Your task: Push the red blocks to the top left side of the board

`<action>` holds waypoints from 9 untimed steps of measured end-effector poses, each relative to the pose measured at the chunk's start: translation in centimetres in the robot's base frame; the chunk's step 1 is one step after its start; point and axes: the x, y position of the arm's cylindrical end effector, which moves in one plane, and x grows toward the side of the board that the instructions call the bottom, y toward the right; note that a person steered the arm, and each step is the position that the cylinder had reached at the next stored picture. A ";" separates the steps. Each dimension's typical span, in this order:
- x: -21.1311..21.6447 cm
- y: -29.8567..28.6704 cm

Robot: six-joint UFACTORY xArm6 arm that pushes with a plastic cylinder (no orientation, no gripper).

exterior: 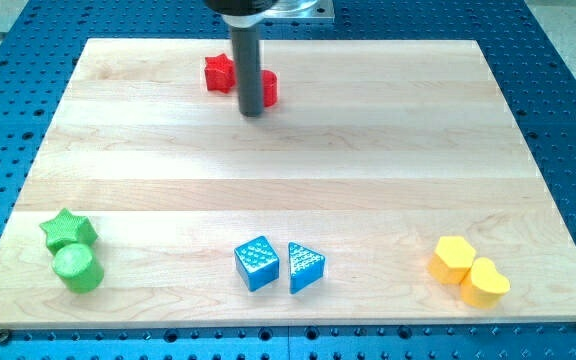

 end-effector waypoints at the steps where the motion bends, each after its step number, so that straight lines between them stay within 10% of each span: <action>1: -0.6 4.3; 4: -8.7 -10.0; 5: -7.3 -6.4; 9: -1.4 -22.4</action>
